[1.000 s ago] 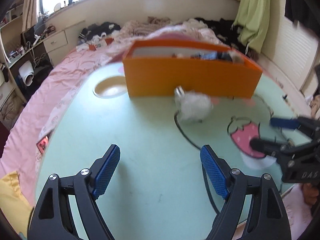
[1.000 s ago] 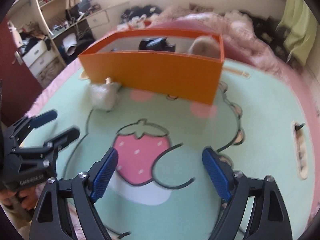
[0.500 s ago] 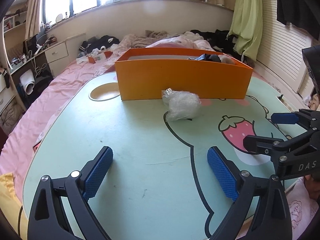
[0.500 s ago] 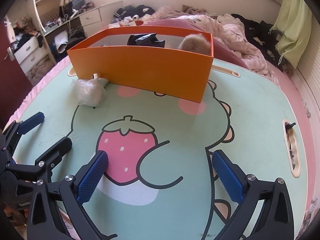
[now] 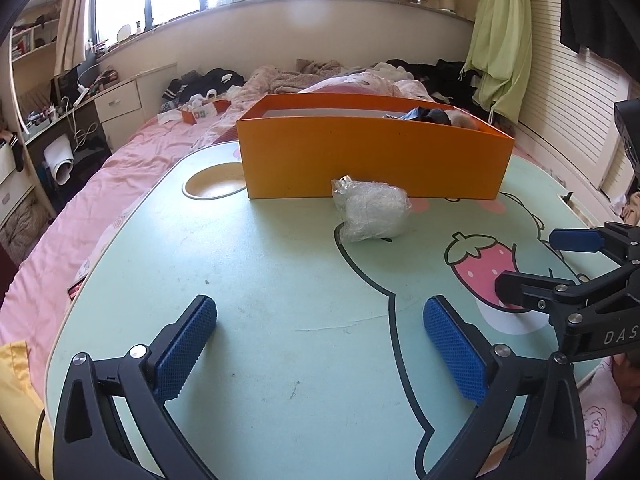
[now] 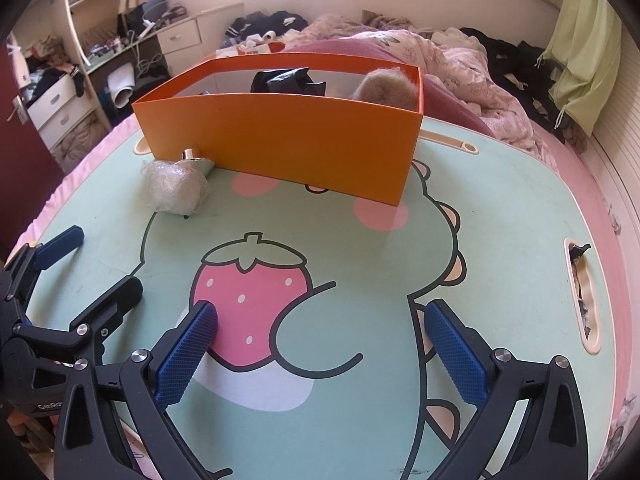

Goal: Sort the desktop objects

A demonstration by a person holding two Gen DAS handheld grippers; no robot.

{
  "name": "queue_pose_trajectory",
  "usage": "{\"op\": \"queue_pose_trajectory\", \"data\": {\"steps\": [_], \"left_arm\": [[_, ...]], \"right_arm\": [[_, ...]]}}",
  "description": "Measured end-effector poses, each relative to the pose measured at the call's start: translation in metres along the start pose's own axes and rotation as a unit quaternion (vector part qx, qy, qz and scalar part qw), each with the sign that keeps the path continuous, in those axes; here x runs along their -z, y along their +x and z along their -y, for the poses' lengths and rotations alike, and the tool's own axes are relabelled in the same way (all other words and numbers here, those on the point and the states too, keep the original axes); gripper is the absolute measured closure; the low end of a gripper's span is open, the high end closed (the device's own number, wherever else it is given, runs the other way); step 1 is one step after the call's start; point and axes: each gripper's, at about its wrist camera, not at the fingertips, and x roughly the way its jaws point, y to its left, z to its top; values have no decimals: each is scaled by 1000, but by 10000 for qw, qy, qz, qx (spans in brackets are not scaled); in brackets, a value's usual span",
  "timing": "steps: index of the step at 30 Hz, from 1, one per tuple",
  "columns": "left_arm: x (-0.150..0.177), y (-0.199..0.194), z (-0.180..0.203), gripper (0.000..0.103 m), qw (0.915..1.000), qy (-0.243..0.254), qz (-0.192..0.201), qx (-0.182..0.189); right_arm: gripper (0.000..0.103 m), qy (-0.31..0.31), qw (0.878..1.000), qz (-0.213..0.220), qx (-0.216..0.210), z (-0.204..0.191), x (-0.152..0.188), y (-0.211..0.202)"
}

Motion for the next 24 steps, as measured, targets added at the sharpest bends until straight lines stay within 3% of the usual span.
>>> {"op": "queue_pose_trajectory", "data": {"steps": [24], "left_arm": [[0, 0, 0, 0, 10000, 44, 8, 56]], "right_arm": [[0, 1, 10000, 21, -1, -1, 0, 0]]}}
